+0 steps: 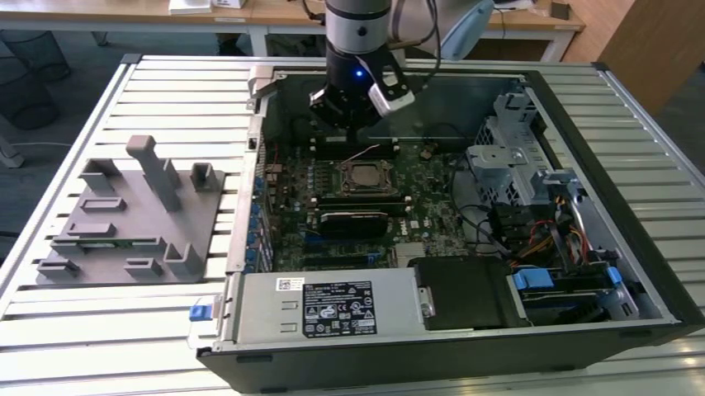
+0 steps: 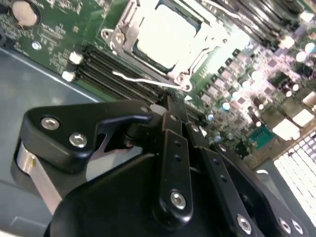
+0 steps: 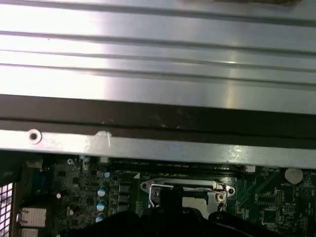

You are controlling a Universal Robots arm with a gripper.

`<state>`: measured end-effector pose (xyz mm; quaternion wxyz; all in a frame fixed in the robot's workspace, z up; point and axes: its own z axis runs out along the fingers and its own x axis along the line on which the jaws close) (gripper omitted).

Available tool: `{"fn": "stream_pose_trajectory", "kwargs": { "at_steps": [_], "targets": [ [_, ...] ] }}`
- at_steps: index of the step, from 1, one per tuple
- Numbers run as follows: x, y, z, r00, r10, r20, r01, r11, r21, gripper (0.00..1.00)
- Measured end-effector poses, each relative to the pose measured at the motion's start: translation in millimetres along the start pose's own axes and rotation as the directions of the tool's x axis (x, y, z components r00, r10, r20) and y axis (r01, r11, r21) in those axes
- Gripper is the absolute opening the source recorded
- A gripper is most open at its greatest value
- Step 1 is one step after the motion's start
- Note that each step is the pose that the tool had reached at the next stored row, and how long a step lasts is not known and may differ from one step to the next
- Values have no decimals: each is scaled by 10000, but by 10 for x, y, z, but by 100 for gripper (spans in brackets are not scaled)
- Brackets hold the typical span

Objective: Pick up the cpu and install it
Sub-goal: 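Install the first cpu locking lever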

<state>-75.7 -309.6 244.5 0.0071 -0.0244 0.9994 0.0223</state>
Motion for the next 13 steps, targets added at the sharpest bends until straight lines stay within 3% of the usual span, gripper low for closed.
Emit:
{"fn": "stream_pose_trajectory", "kwargs": {
  "at_steps": [3, 9, 13],
  "targets": [
    [-28, -2, 33, 9998, -184, -9, 184, 9998, -3, 11],
    [-124, 5, 85, 9998, -185, -9, 185, 9998, -3, 11],
    [-148, 13, 127, 9998, -190, -10, 190, 9998, 0, 11]
  ]
}}
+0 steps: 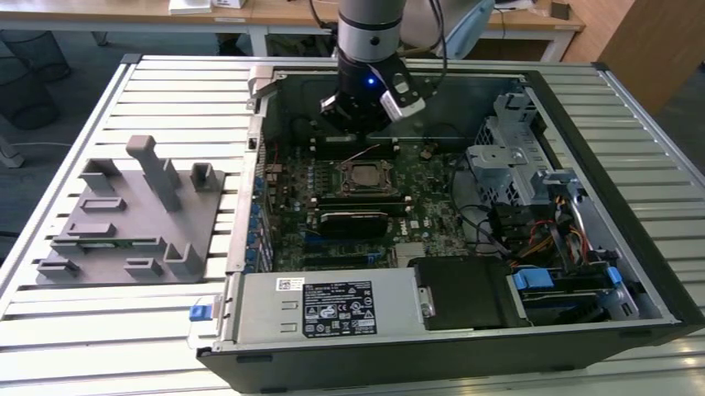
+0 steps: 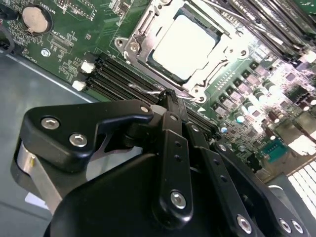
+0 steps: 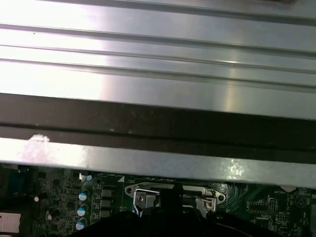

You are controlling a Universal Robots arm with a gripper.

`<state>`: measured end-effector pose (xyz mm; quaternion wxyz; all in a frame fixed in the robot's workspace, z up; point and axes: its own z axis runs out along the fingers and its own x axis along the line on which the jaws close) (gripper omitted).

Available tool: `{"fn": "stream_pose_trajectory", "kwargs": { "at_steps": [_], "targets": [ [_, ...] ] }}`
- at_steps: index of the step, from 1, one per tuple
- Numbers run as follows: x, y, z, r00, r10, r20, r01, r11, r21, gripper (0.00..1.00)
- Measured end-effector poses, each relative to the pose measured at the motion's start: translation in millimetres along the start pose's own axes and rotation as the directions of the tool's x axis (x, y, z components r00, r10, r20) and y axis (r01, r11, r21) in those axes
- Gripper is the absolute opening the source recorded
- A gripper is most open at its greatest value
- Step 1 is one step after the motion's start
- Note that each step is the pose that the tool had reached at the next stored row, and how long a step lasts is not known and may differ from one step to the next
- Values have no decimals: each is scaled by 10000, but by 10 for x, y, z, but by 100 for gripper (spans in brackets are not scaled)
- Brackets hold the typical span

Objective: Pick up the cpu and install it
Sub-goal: 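Install the first cpu locking lever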

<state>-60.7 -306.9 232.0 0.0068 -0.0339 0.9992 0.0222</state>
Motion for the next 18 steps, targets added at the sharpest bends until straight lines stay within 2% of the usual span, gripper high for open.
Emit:
{"fn": "stream_pose_trajectory", "kwargs": {
  "at_steps": [8, 18],
  "targets": [
    [-54, 7, 46, 10000, -10, 0, 10, 10000, 0, 11],
    [-85, 36, 96, 10000, -23, 1, 23, 10000, -1, 11]
  ]
}}
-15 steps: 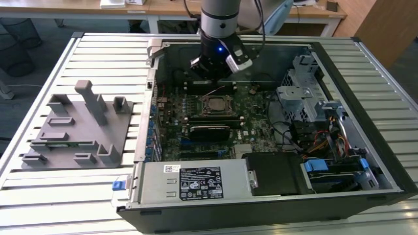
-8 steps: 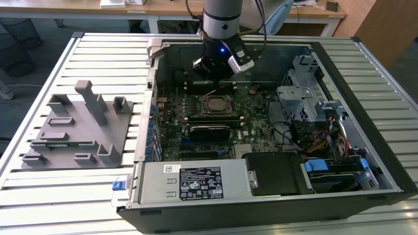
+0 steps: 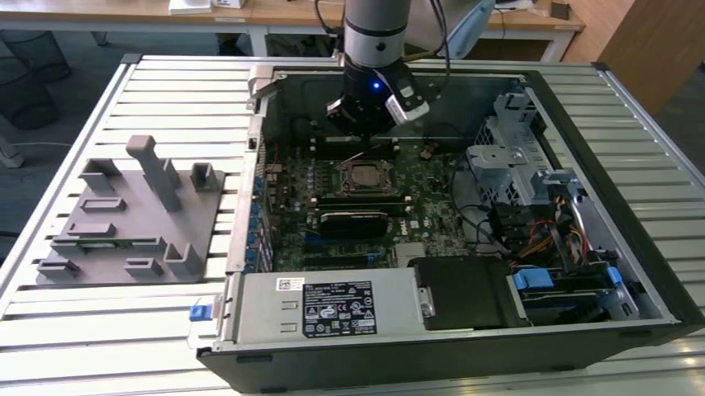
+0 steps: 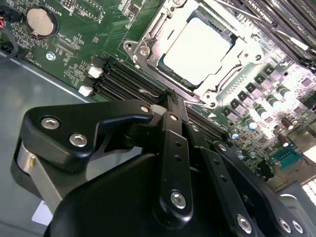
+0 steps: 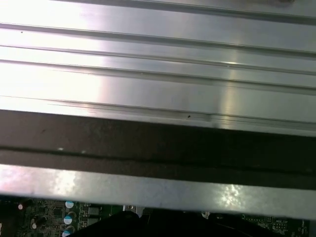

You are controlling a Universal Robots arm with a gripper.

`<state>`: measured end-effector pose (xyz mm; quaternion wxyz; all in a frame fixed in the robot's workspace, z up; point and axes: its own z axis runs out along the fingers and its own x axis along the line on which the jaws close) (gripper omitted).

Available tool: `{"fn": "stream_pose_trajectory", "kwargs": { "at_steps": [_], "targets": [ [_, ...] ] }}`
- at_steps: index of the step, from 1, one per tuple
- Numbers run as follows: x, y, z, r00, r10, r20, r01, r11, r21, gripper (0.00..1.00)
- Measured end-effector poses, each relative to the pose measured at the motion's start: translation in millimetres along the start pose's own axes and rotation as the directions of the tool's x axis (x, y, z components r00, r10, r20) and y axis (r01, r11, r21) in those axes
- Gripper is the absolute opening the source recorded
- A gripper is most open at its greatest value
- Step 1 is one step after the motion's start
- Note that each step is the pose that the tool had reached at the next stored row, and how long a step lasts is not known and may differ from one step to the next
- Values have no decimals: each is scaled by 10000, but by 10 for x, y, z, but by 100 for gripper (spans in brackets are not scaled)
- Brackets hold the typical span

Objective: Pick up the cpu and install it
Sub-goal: 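Install the first cpu locking lever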

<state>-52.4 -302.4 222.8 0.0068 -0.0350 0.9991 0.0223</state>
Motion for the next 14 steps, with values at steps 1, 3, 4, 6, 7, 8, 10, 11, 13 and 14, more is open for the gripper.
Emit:
{"fn": "stream_pose_trajectory", "kwargs": {
  "at_steps": [1, 3, 4, 6, 7, 8, 10, 11, 13, 14],
  "targets": [
    [-6, 2, 6, 10000, 0, -1, 0, 10000, 0, 11],
    [-16, 2, 14, 10000, -1, -1, 1, 10000, 1, 11],
    [-19, 1, 16, 10000, 0, -2, 0, 10000, 2, 11],
    [-23, 1, 19, 10000, 0, -3, 0, 10000, 3, 11],
    [-26, 1, 20, 10000, -1, -2, 1, 10000, 2, 11],
    [-29, 0, 22, 10000, -1, -2, 1, 10000, 1, 11],
    [-35, 0, 24, 10000, 0, -2, 0, 10000, 2, 11],
    [-38, 0, 25, 10000, 0, -1, 0, 10000, 2, 11],
    [-42, -1, 27, 10000, 0, -1, 0, 10000, 1, 11],
    [-45, -1, 28, 10000, 0, -1, 0, 10000, 1, 11]
  ]
}}
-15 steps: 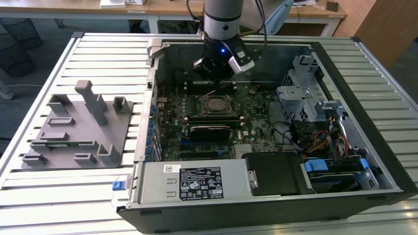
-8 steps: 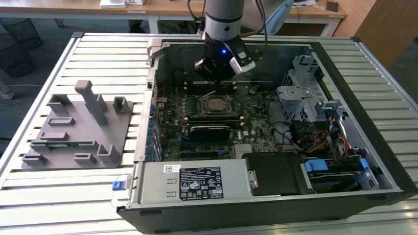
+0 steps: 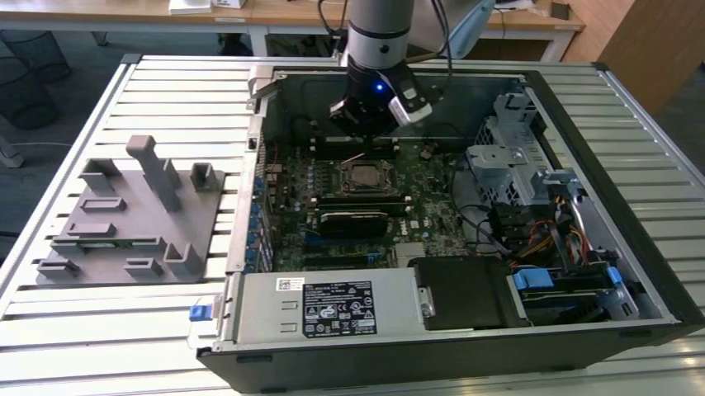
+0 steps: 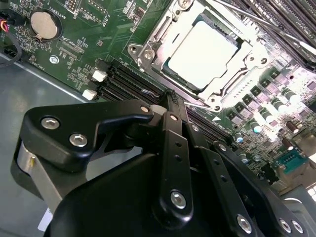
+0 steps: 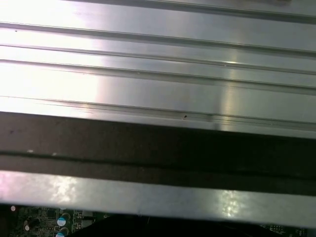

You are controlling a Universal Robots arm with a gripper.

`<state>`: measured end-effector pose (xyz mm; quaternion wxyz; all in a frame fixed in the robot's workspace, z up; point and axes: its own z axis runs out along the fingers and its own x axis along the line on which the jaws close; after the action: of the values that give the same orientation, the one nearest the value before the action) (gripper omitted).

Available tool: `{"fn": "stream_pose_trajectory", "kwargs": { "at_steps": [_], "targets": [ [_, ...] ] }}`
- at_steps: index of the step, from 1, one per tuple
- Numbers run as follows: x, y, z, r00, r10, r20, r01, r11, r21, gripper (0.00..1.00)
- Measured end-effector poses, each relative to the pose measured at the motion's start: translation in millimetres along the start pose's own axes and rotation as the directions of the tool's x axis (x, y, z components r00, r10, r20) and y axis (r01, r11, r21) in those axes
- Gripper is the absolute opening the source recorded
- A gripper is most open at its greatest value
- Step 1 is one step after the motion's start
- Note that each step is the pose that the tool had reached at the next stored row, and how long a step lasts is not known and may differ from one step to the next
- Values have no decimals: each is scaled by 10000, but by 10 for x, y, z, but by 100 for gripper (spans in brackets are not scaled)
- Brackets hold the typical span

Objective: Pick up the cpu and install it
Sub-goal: 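Install the first cpu locking lever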

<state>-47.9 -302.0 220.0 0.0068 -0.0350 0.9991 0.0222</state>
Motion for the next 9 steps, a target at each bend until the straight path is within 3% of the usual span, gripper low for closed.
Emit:
{"fn": "stream_pose_trajectory", "kwargs": {
  "at_steps": [9],
  "targets": [
    [-45, -4, 24, 10000, 0, -1, 0, 10000, 1, 11]
  ]
}}
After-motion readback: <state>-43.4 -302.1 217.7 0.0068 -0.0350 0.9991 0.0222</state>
